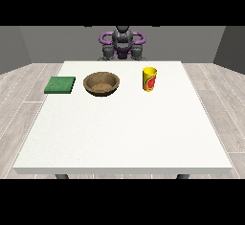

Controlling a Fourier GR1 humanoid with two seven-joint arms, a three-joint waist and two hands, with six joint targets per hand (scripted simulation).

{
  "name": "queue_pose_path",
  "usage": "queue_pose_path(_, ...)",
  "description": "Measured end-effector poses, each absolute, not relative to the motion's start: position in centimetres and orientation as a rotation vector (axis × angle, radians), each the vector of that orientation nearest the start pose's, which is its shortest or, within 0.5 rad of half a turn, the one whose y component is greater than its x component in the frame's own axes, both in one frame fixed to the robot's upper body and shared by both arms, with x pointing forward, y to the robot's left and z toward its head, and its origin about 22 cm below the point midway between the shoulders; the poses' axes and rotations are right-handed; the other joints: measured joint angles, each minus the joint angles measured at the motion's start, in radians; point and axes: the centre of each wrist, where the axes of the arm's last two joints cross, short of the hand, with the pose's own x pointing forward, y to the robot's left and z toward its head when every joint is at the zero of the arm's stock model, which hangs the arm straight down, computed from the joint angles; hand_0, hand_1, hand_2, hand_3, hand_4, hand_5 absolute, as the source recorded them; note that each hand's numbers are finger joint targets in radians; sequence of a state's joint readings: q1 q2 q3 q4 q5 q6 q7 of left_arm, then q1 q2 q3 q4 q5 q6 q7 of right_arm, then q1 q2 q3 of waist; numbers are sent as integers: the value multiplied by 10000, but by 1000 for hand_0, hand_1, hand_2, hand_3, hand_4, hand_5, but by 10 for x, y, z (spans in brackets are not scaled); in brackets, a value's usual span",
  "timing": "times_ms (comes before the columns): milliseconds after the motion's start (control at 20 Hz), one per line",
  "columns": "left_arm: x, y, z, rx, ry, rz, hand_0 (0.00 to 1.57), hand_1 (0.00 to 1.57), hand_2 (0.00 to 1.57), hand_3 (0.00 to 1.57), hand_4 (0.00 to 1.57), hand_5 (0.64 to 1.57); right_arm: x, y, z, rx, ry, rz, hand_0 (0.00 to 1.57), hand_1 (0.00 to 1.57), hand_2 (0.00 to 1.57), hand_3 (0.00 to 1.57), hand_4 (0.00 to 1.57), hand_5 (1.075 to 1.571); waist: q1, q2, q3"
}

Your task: Pick the cup and pour the ball into the bowl, then pick the bowl and place it on the pad

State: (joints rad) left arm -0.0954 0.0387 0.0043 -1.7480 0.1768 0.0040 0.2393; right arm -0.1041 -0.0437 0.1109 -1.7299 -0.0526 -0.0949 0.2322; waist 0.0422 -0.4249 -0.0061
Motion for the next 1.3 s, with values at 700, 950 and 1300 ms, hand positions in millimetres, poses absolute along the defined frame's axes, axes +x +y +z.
queue_pose_path(700, 269, 230, 111, -2431, -17542, 252, 0, 0, 0, 0, 0, 1507, 269, -109, 135, 856, -17239, 872, 0, 0, 0, 0, 0, 1569, -388, 2813, 53)
queue_pose_path(950, 295, 243, 135, -1506, -19291, -15, 0, 0, 0, 0, 0, 1459, 277, -117, 147, 1085, -18563, 1241, 0, 0, 0, 0, 0, 1568, -951, 4692, 60)
queue_pose_path(1300, 316, 272, 106, 13, -20216, -104, 0, 0, 0, 0, 0, 1426, 276, -135, 173, 1647, -19667, 1553, 0, 0, 0, 0, 0, 1569, -1663, 5953, 57)
